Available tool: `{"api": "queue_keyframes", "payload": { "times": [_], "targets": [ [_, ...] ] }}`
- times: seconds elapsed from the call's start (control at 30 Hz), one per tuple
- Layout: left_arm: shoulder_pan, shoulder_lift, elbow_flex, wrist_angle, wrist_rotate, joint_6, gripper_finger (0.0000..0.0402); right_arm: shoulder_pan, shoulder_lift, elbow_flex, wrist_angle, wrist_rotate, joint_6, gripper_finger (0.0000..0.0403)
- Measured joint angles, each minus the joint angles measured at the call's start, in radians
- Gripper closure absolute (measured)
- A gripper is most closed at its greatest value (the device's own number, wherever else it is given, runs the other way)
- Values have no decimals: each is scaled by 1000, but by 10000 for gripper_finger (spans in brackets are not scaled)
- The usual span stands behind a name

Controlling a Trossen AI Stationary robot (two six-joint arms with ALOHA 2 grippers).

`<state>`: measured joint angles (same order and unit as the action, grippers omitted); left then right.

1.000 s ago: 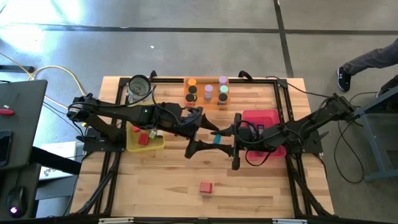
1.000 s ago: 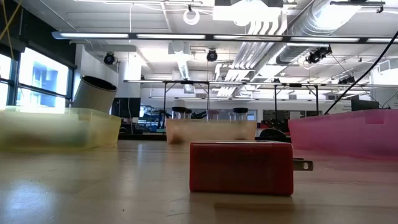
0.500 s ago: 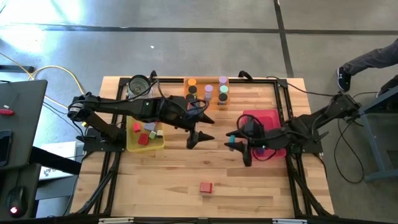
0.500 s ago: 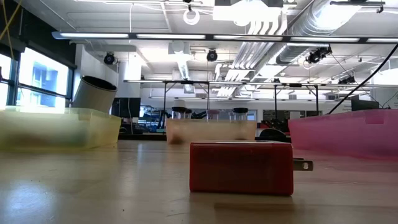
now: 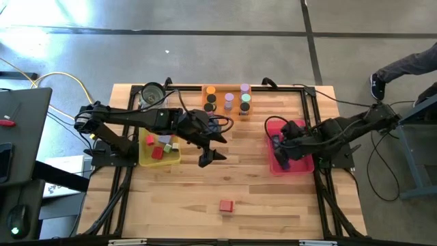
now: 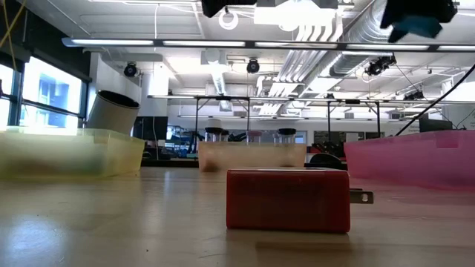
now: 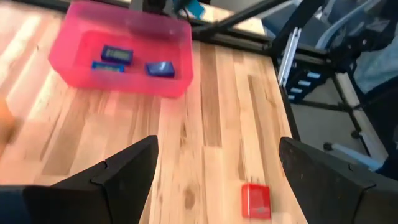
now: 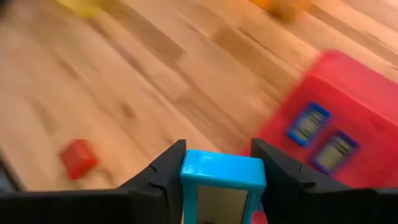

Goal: Pick & Place Office items
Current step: Put the blue clock in the red bin

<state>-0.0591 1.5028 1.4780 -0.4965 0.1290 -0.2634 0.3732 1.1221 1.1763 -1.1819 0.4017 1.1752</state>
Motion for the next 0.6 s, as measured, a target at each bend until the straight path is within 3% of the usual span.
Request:
{"api": "queue_keyframes", "payload": {
  "times": [0.23,0.6],
  "targets": [
    [-3,0,0,-59,1,-32,76,-76,-21,-83,-150,-79,58,260],
    [-4,0,0,-106,1,-33,76,-121,-144,-428,54,-260,206,260]
  ]
}}
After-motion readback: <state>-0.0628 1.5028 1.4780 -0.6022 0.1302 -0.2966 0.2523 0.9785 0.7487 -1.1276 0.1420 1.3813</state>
